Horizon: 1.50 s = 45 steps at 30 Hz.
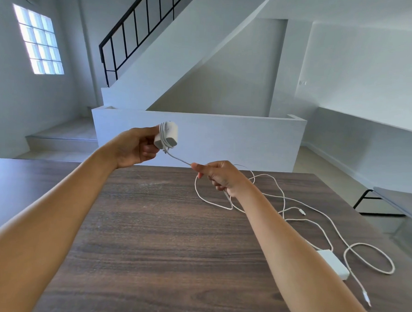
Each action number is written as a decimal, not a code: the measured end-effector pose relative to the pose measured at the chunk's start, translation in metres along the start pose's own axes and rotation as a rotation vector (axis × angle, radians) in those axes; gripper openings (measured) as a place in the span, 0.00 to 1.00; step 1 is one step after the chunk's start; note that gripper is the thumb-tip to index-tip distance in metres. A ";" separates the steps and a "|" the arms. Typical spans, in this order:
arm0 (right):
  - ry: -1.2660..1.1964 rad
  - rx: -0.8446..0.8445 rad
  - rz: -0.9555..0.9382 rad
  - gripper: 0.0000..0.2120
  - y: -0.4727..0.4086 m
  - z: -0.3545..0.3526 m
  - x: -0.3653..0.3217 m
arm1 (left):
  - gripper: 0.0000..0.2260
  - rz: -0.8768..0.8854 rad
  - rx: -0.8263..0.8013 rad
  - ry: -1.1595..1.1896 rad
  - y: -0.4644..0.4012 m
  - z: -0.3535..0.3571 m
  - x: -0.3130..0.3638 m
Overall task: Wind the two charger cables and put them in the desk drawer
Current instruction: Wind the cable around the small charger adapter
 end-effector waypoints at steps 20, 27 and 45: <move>0.369 0.246 -0.202 0.16 -0.003 -0.045 -0.082 | 0.21 -0.011 0.028 -1.182 -0.012 0.020 -0.017; 0.308 0.274 -0.196 0.18 0.012 -0.028 -0.080 | 0.21 0.178 0.568 -0.802 -0.015 -0.012 -0.001; 0.183 0.515 -0.323 0.20 0.021 -0.054 -0.092 | 0.19 0.478 0.526 -1.297 0.003 0.004 0.006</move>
Point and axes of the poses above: each hand's wrist, its own y-axis away from the middle knuckle, its own z-axis out of the palm, x = y × z, the point moved 10 cm from there along -y, towards the middle knuckle, and after that the axes turned 4 degrees about x, right-handed, at the moved point
